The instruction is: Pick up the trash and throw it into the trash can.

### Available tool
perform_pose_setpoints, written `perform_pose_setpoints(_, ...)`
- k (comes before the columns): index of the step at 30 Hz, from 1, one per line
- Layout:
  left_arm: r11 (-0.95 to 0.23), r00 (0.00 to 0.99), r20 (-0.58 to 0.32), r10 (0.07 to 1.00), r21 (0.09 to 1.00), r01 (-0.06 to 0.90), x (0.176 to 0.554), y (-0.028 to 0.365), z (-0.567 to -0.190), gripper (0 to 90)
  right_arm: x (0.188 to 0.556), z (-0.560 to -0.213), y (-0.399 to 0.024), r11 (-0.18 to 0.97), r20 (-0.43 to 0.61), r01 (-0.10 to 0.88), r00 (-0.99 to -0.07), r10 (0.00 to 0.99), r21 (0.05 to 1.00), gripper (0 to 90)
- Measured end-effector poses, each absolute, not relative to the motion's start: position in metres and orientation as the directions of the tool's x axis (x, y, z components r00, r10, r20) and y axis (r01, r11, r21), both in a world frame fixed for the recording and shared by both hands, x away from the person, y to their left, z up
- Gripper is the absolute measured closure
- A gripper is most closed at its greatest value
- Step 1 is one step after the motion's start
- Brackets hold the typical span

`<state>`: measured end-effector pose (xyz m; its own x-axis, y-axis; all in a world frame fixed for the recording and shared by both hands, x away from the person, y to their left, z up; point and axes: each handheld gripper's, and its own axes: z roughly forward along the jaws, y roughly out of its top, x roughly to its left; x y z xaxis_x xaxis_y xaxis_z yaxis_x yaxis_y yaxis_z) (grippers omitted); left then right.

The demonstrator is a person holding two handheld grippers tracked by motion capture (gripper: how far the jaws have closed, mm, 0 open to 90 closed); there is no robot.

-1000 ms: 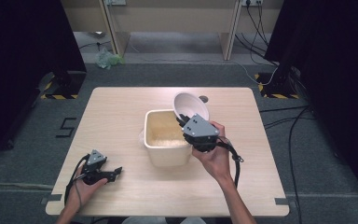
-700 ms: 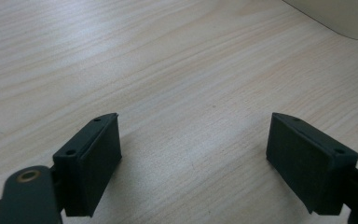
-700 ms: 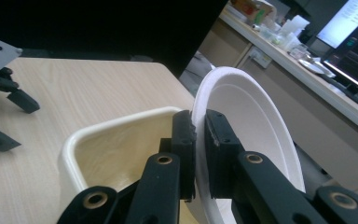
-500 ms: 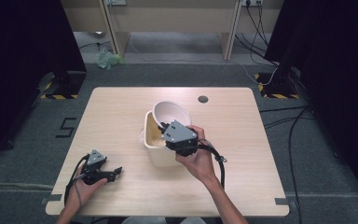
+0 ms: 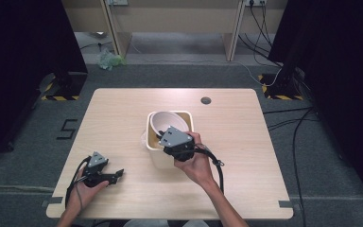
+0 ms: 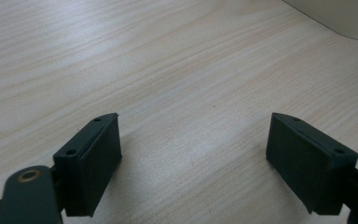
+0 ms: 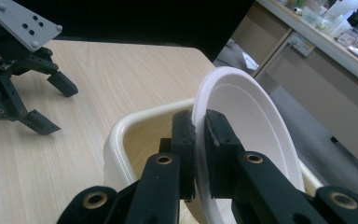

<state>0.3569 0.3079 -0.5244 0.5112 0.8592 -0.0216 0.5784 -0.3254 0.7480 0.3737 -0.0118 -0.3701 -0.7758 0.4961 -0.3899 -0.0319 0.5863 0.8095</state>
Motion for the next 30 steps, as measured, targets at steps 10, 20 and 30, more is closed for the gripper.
perform_pose_setpoints(10,-0.323,0.510,-0.023,0.860,0.749,0.579,0.357,0.308,-0.524,17.1,0.378,-0.375,-0.014,0.531,-0.291,0.041,-0.799,0.526,0.846,59.5)
perform_pose_setpoints(20,-0.323,0.510,-0.023,0.860,0.749,0.578,0.357,0.308,-0.525,17.1,0.381,-0.370,-0.032,0.499,-0.249,0.114,-0.759,0.601,0.859,46.7)
perform_pose_setpoints(30,-0.325,0.511,-0.021,0.860,0.748,0.578,0.357,0.308,-0.524,17.2,0.385,-0.371,-0.051,0.465,-0.212,0.176,-0.715,0.666,0.867,39.8)
